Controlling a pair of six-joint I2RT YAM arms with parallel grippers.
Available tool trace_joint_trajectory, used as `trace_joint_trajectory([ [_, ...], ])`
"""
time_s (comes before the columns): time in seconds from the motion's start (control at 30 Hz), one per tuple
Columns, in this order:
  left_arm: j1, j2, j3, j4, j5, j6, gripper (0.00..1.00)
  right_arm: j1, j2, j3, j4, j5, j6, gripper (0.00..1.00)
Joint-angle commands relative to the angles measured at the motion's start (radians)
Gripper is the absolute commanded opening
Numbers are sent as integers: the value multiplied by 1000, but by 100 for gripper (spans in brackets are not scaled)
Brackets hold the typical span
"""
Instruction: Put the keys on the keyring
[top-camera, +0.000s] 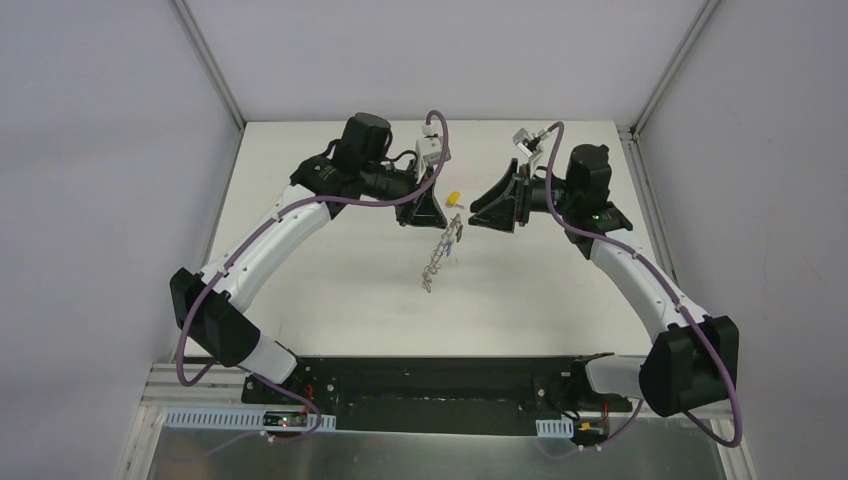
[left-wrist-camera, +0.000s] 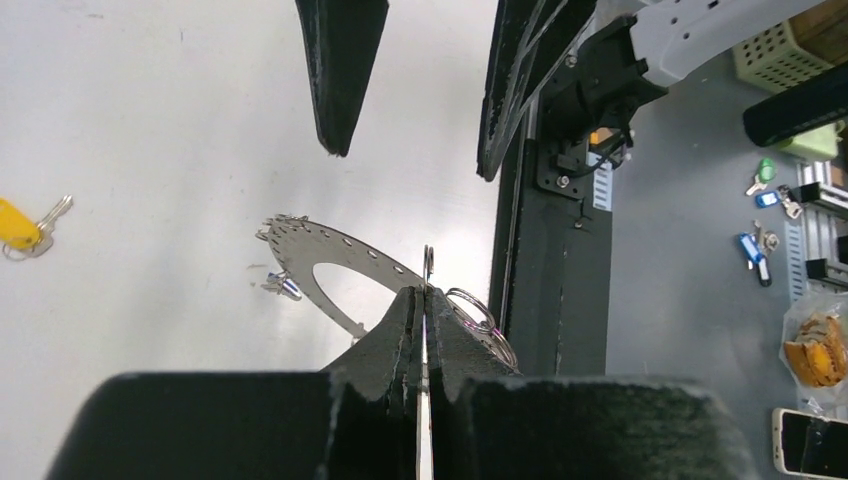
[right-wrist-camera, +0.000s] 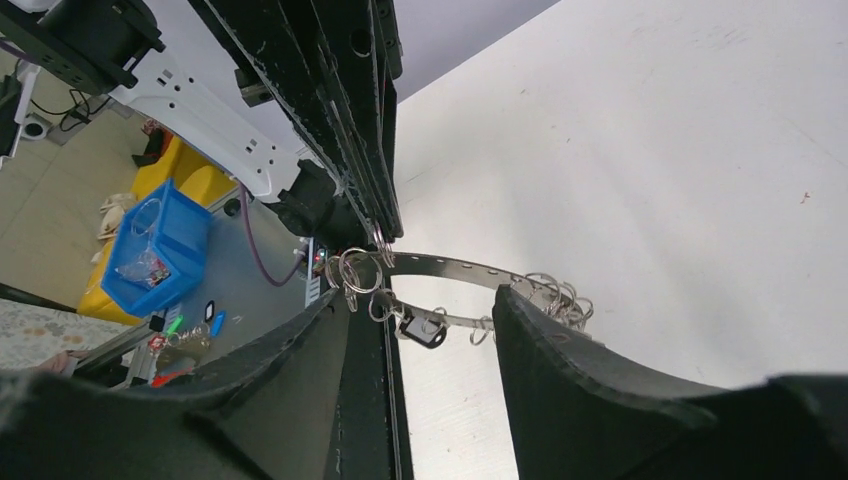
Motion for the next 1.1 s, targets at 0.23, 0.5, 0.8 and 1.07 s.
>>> trace_joint_trajectory([
  [0.23,-112,-81,62,-182,-391,249,0,-3,-61,73,-303,55,-328,58],
  [0.5,-217,-160,-57,-102,-652,388,0,-4,-96,2,-318,98,-400,58],
  [0.8,-301,-204,-158,-86,-753,615,0,-4,-88,-54,-265,85,-388,59],
  [1.07,-358,-215,-239,-61,-848,762,0,0,-82,-100,-245,85,-395,59],
])
